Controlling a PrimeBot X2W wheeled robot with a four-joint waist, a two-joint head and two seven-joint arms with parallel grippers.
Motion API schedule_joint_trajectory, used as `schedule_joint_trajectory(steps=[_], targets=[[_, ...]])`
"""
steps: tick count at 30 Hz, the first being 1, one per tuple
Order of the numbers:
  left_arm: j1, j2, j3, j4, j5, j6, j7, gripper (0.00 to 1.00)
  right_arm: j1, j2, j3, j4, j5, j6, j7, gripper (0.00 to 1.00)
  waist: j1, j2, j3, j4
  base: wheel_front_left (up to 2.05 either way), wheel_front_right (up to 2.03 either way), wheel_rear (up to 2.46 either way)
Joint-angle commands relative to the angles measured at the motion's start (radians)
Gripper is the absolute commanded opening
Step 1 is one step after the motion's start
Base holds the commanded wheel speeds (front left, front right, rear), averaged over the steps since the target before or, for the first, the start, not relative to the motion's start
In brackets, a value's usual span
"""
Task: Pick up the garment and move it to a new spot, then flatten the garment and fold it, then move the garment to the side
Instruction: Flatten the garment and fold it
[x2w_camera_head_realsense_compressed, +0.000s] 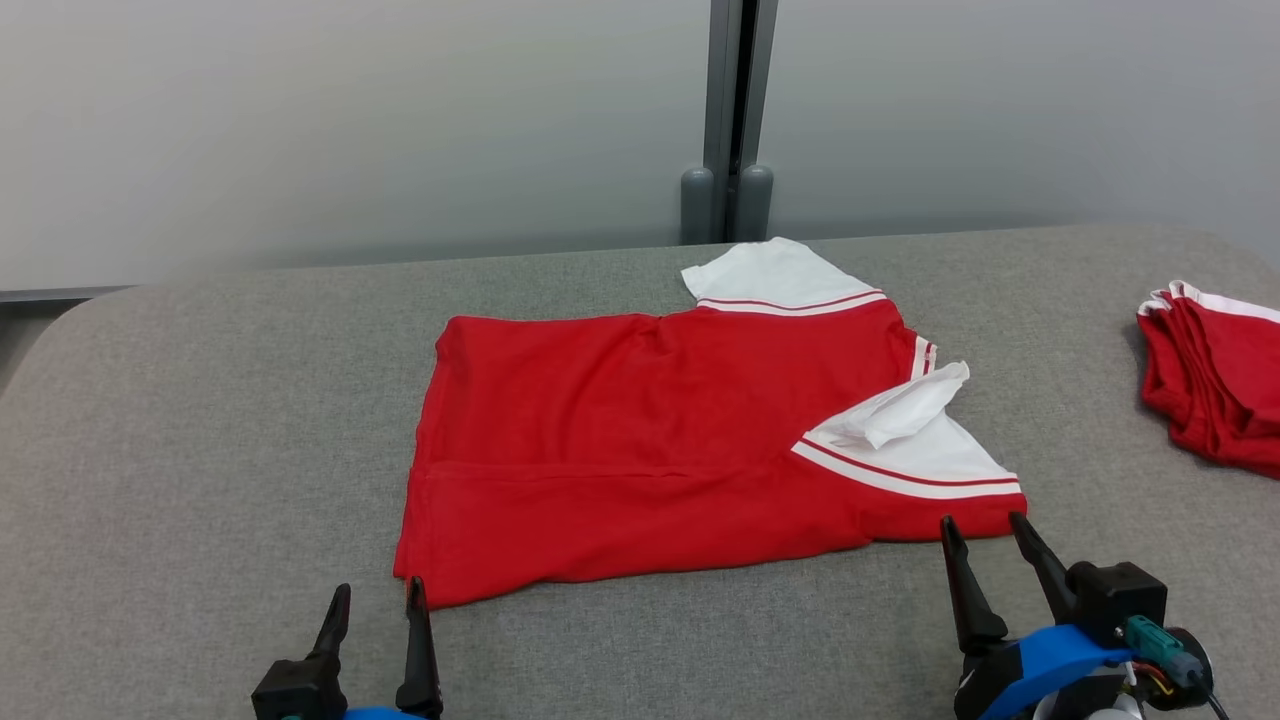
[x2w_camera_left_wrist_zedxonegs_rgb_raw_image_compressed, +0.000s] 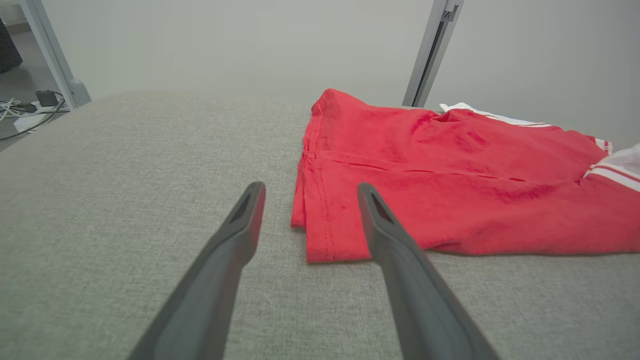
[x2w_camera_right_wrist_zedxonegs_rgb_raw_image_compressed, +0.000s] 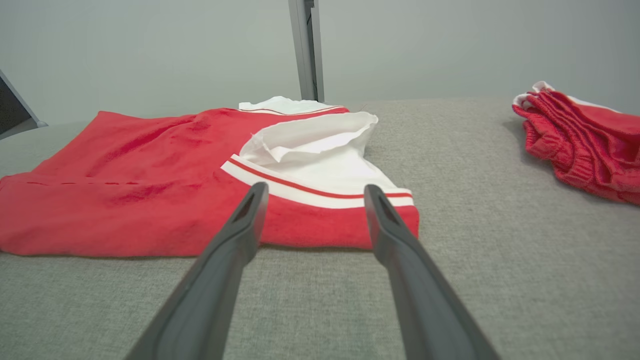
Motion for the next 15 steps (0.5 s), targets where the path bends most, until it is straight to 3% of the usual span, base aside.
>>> schedule_joint_trajectory(steps=[1,9,15], targets=[[-0.004,0.0,0.0,0.001,-0.006,-0.002,-0.003,1.0,-0.014,0.004,0.007,0.001,0.001,0.0,-0.005,1.0,0.0002,-0.0001,0.014,-0.001,0.0,0.0,0.0],[-0.083,0.0,0.003,0.039,-0.011,-0.008,-0.003,1.0,-0.066,-0.007,0.029,0.003,0.021,0.0,-0.005,1.0,0.0002,-0.0001,0.085,-0.002,0.0,0.0,0.0],[-0.174,0.0,0.019,0.153,-0.025,-0.02,-0.003,1.0,-0.108,-0.018,0.043,0.009,0.04,0.0,-0.005,1.0,0.0002,-0.0001,0.151,-0.009,0.0,0.0,0.0]])
